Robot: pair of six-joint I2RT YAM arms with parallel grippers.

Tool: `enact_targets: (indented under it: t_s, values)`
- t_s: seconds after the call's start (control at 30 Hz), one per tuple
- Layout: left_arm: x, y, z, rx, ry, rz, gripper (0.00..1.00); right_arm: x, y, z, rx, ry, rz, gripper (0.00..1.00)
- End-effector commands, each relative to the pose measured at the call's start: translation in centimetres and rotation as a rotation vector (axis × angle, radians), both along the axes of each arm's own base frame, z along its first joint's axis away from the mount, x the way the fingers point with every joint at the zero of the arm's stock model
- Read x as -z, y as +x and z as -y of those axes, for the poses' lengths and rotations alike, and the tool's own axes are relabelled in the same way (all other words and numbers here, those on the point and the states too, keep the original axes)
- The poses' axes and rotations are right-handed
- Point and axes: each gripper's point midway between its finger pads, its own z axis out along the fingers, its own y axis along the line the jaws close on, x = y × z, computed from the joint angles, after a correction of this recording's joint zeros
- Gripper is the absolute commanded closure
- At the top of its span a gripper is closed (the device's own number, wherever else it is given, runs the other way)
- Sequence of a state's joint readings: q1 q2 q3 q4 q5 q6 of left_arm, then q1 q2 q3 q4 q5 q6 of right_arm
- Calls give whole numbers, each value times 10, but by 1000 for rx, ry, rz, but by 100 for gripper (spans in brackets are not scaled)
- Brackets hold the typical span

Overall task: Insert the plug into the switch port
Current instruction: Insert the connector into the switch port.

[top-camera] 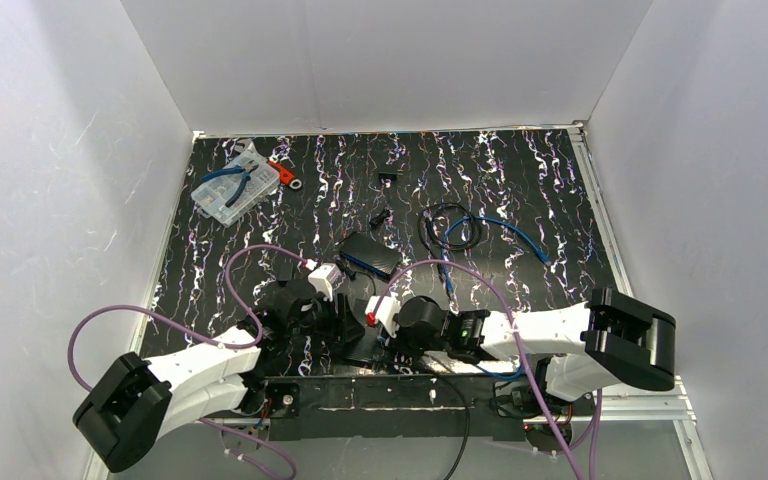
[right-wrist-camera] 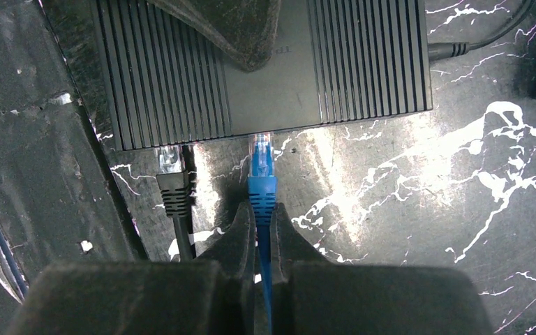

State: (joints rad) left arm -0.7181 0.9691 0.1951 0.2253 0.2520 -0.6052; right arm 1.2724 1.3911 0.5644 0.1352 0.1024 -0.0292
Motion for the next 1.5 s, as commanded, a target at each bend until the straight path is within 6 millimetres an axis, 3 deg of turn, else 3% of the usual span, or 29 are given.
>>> enact_targets:
  t_s: [0.0, 0.3, 0.73, 1.07, 1.47]
  values:
    - [9, -13, -1, 42, 25, -57, 52, -31, -1, -28, -21, 176, 27, 99]
    - [9, -22, 2, 72, 1, -97, 54, -41, 5, -45, -18, 256, 54, 99]
    - [15, -30, 4, 78, -7, -158, 57, -61, 5, -53, -22, 346, 77, 99]
    - [15, -37, 4, 86, -16, -189, 60, -82, 16, -65, 45, 447, 104, 99]
    - [16, -44, 3, 80, -42, -217, 62, -106, 36, -64, 189, 527, 126, 99]
